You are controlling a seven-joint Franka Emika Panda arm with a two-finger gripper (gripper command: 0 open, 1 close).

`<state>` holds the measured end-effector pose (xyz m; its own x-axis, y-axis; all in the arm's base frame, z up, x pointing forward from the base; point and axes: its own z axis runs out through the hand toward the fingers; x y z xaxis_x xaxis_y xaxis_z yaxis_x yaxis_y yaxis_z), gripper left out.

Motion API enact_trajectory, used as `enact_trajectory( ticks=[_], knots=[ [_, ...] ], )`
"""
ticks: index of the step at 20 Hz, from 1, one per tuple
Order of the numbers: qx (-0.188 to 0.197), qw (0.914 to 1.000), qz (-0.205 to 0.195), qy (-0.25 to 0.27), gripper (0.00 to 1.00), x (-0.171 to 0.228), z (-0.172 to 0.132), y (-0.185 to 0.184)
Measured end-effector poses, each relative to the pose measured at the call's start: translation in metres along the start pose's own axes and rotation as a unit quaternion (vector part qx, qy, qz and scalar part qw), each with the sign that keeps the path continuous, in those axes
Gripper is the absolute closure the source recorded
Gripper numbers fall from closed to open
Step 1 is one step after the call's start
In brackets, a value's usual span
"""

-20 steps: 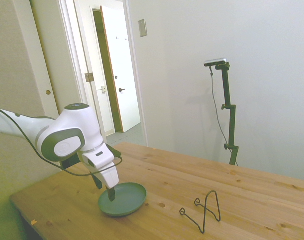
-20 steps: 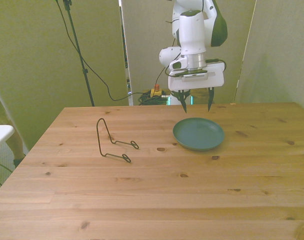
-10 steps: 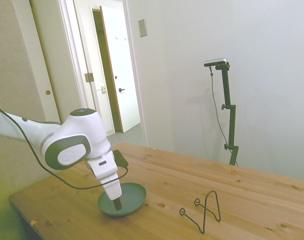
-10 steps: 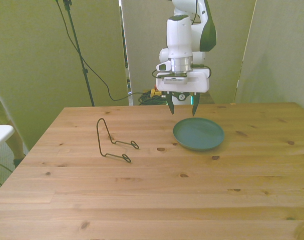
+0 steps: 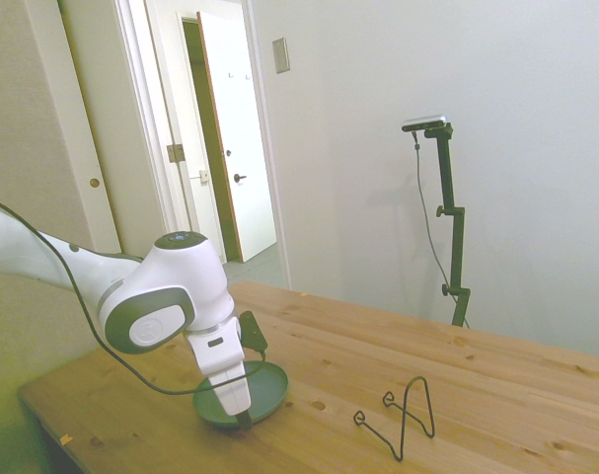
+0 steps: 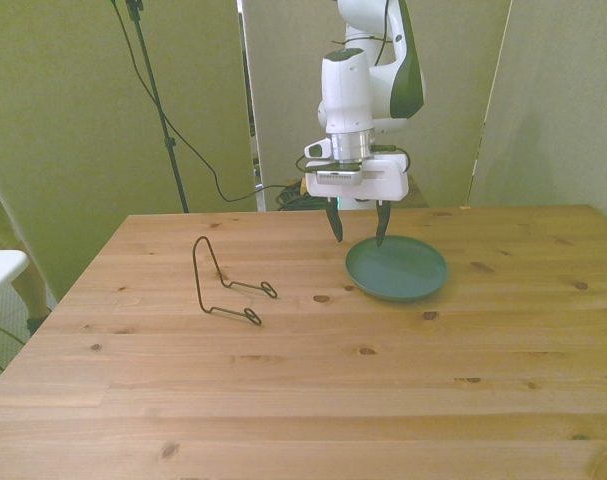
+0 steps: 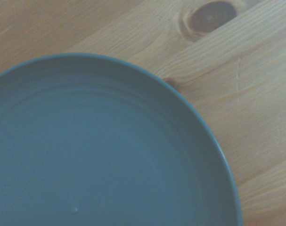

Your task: Load the plate

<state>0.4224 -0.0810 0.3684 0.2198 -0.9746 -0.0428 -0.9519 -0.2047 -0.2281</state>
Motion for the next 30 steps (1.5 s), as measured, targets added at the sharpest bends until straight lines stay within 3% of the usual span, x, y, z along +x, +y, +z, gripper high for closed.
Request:
enact_trajectory(
  ticks=[3,4,11,30],
  knots=[
    [0.001,0.9997,-0.014,-0.021,0.00,-0.001,0.017,0.000],
    [0.006,0.9995,-0.018,-0.026,1.00,0.000,0.019,-0.001],
    [0.032,0.9976,-0.033,-0.052,1.00,0.008,0.019,0.004],
    [0.030,0.9969,-0.036,-0.062,1.00,0.010,0.027,0.013]
  ],
)
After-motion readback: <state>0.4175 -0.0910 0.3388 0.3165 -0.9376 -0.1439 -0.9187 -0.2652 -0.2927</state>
